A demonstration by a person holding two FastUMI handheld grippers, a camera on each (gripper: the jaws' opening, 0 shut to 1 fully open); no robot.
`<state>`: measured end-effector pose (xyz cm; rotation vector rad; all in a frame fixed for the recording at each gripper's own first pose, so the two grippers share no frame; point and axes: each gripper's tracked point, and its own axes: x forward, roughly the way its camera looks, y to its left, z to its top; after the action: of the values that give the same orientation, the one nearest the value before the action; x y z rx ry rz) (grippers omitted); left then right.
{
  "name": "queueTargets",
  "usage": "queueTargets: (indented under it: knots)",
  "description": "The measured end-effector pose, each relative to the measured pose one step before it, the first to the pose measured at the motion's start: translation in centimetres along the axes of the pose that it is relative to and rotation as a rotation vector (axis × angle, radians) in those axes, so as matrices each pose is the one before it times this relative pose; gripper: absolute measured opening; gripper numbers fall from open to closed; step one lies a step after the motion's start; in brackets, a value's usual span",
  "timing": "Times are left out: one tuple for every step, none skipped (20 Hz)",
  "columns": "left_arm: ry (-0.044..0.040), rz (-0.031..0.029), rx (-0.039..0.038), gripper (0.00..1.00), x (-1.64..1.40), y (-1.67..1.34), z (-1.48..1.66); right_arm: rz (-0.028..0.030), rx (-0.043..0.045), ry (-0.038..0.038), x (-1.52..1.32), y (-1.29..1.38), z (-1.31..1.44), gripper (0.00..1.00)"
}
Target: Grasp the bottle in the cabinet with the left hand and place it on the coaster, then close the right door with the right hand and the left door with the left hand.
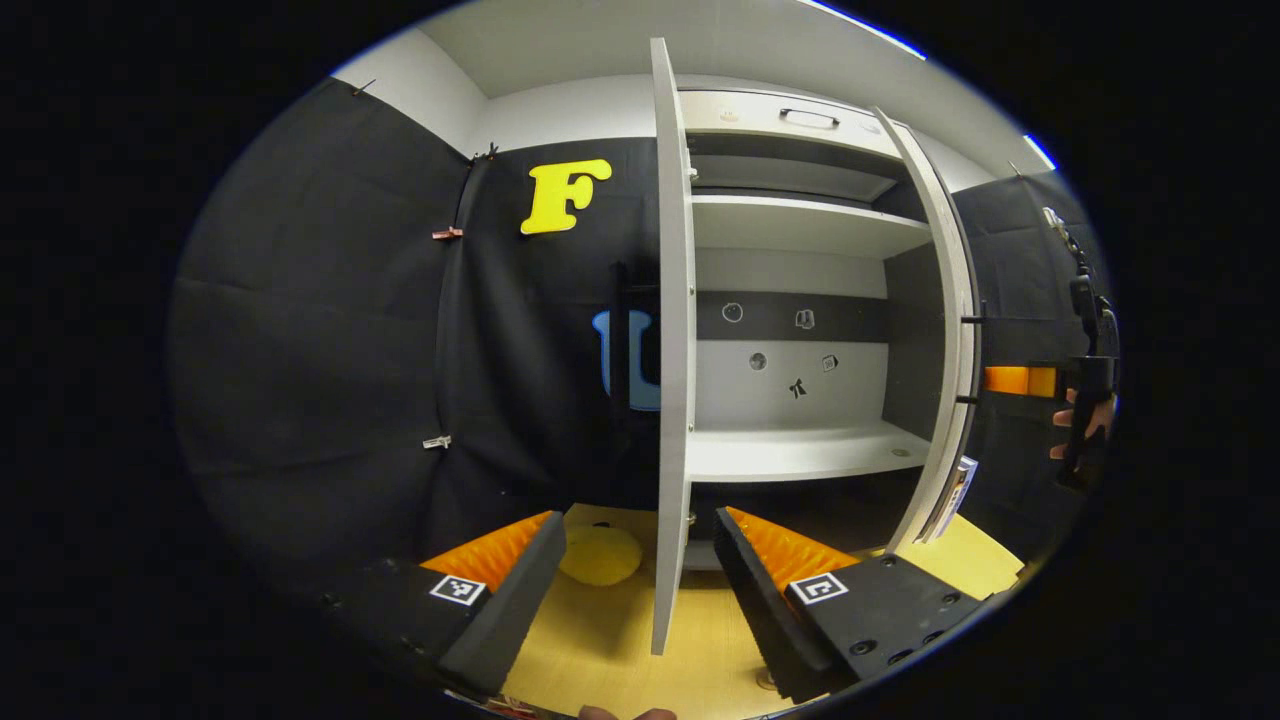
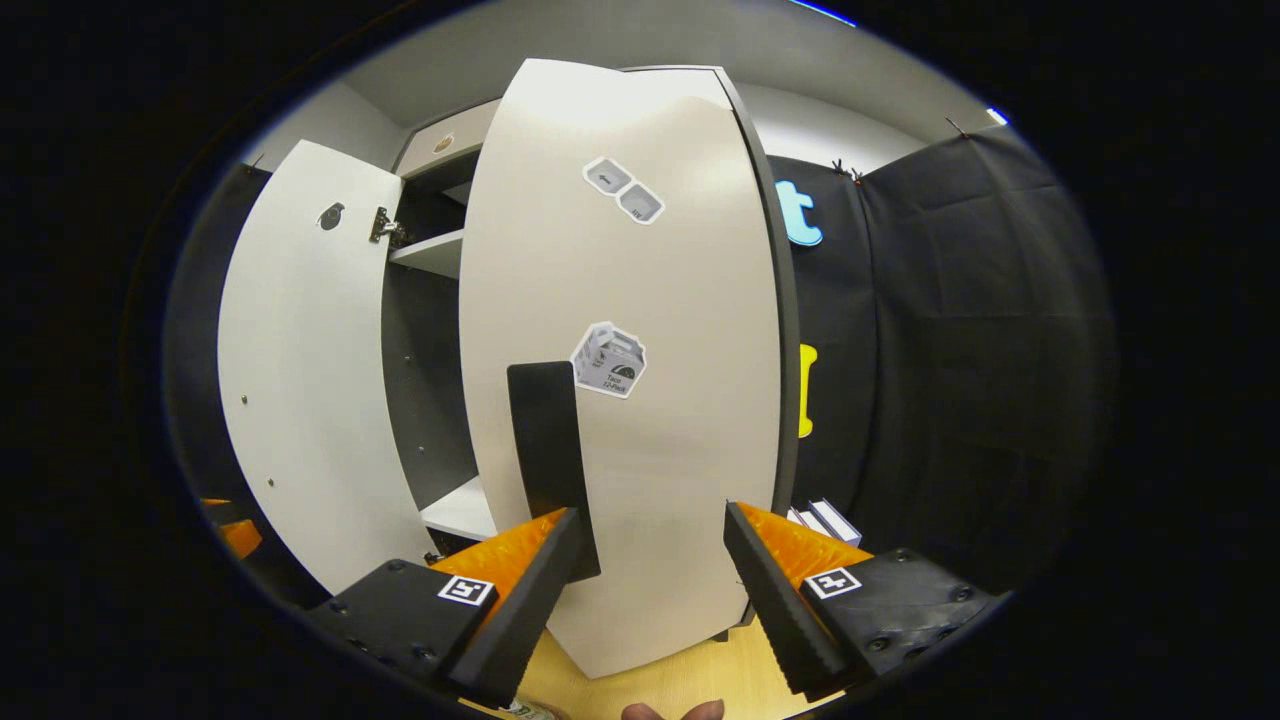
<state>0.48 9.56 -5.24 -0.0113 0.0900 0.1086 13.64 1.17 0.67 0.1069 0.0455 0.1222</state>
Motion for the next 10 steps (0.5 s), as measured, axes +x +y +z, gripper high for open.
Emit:
queueTargets:
  knots:
    - [-0.00223,0.00180,0.00018,0.95,-0.160,0.286,0.135,0.00278,-0.00207,-0.00107,0.398,0.336,-0.027,0.96]
    - [0.00091,0.00306,-0.00103,0.95,-0.142,0.244,0.032,0.00299,0.00101,0.00044,0.358,0.317,-0.030,0.96]
    - [-0.00293,0.00026,-0.00170,0.95,0.148,0.132,-0.026,0.00371,-0.00026,0.00195,0.404,0.246,-0.103,0.97]
    - [-0.00203,-0.00276,-0.00099,0.95,0.124,0.186,-0.015,0.00304,-0.00204,-0.00013,0.460,0.264,-0.034,0.97]
    - [0.00017,-0.00010,0.00098,0.95,0.075,0.243,0.045,0.00172,-0.00406,0.00060,0.409,0.352,-0.010,0.97]
    - [0.00155,0.00167,0.00025,0.95,0.050,0.386,-0.081,-0.00078,-0.00506,-0.00143,0.336,0.234,0.056,0.96]
    - [0.00166,0.00368,-0.00256,0.95,0.010,0.375,0.023,-0.00249,-0.00908,-0.00349,0.449,0.164,0.051,0.97]
    - [-0.00046,0.00527,-0.00501,0.95,0.080,0.351,0.051,-0.00371,-0.00929,-0.00375,0.389,0.197,0.027,0.96]
    - [-0.00031,0.00555,-0.00524,0.95,-0.034,0.390,0.074,-0.00352,-0.00950,-0.00378,0.380,0.151,0.031,0.96]
    - [-0.00048,0.00595,-0.00226,0.94,-0.126,0.321,0.063,-0.00227,-0.00737,-0.00389,0.340,0.227,0.032,0.96]
